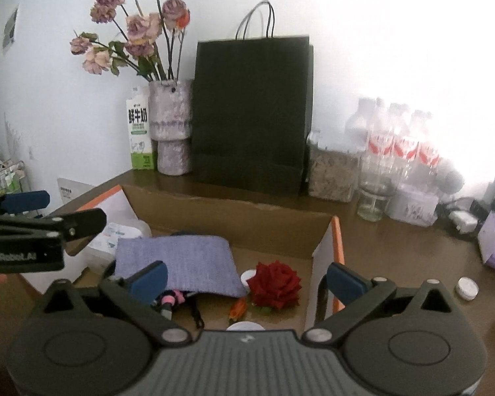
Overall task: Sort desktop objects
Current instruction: 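Lift both open tools out of the box back toward the table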
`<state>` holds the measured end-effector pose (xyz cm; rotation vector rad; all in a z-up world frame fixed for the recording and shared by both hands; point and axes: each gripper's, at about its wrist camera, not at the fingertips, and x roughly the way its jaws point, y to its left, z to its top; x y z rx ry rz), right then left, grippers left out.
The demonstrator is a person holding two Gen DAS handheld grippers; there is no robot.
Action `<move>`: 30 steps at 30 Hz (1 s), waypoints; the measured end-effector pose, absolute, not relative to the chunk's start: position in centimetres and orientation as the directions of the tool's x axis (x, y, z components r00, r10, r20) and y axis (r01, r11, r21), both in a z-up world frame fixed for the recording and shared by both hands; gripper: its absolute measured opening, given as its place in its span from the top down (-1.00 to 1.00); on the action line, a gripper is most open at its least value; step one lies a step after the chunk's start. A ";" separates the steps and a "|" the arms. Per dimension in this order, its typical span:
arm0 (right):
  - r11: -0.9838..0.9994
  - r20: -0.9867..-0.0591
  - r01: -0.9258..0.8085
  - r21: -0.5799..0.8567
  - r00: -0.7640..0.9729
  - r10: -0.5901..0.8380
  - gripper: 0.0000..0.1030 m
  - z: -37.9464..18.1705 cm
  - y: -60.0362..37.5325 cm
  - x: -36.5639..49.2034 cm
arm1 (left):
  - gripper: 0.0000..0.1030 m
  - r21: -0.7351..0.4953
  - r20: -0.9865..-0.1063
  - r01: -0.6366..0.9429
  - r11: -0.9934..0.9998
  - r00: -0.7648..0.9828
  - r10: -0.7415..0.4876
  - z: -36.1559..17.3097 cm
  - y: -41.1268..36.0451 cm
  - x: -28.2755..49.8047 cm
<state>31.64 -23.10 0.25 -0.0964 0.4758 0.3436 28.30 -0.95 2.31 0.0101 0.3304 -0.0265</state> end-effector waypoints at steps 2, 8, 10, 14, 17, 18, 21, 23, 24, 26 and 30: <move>0.937 -0.447 -0.348 -0.016 0.841 0.305 -1.00 1.0 -23.1 30.9 | -1.00 0.003 -0.313 0.027 1.000 0.949 -0.025 2.8 -0.9 27.7; 0.934 -0.415 -0.355 -0.041 0.856 0.307 -1.00 2.7 -23.2 27.6 | -1.00 0.014 -0.295 0.031 0.999 0.955 -0.026 3.7 -0.7 25.0; 0.934 -0.408 -0.355 -0.044 0.859 0.308 -1.00 3.1 -23.2 26.3 | -1.00 0.013 -0.298 0.031 0.999 0.954 -0.026 3.8 -0.7 24.0; 0.933 -0.403 -0.355 -0.058 0.863 0.304 -1.00 3.4 -23.2 23.4 | -1.00 0.009 -0.301 0.037 0.999 0.953 -0.033 4.0 -0.4 21.7; 0.934 -0.410 -0.353 -0.060 0.861 0.299 -1.00 3.2 -23.4 21.3 | -1.00 0.010 -0.302 0.038 0.999 0.953 -0.033 4.1 -0.2 19.8; 0.934 -0.412 -0.351 -0.062 0.861 0.297 -1.00 3.1 -23.5 20.6 | -1.00 0.011 -0.303 0.038 0.999 0.952 -0.033 4.0 -0.1 19.2; 0.937 -0.418 -0.342 -0.068 0.863 0.285 -1.00 2.7 -23.9 18.6 | -1.00 0.018 -0.306 0.037 0.999 0.952 -0.030 4.0 0.1 17.4; 0.941 -0.422 -0.332 -0.066 0.864 0.275 -1.00 2.3 -24.5 17.3 | -1.00 0.021 -0.312 0.032 0.999 0.950 -0.024 3.7 0.4 16.3; 0.942 -0.424 -0.328 -0.065 0.864 0.272 -1.00 2.2 -24.8 16.8 | -1.00 0.022 -0.316 0.029 0.999 0.948 -0.021 3.6 0.5 15.9; 0.946 -0.431 -0.317 -0.063 0.864 0.261 -1.00 1.8 -25.6 15.7 | -1.00 0.024 -0.325 0.025 0.999 0.945 -0.015 3.3 0.8 15.0; 0.953 -0.447 -0.298 -0.064 0.862 0.239 -1.00 0.9 -27.2 13.8 | -1.00 0.027 -0.347 0.008 1.000 0.938 0.001 2.6 1.5 13.4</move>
